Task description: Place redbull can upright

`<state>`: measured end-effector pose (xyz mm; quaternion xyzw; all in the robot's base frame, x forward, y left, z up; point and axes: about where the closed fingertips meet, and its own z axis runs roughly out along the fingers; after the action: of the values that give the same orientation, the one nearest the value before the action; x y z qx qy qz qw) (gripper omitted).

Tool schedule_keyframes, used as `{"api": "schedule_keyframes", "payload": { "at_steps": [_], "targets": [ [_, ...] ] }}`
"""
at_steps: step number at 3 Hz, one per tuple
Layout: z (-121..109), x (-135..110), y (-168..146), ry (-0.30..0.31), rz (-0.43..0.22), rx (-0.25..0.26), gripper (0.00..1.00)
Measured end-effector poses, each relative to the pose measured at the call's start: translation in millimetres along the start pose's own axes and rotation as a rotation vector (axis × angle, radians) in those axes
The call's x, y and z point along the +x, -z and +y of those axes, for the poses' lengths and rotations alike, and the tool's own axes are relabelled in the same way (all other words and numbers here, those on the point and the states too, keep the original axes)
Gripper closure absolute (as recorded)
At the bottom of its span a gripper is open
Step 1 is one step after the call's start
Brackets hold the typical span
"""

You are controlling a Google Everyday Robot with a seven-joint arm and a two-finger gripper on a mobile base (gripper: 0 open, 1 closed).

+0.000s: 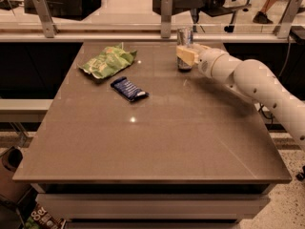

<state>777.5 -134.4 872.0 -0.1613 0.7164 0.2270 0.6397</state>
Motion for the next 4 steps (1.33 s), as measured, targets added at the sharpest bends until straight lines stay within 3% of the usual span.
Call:
{"api": "schedule_keyframes", "payload": {
  "at_steps": [1, 4],
  "targets": [
    [0.2, -0.1, -0.2, 0.0, 0.0, 0.0, 0.82],
    [5.9, 0.7, -4.5, -0.001, 0.001, -0.01, 0.13]
  ]
}}
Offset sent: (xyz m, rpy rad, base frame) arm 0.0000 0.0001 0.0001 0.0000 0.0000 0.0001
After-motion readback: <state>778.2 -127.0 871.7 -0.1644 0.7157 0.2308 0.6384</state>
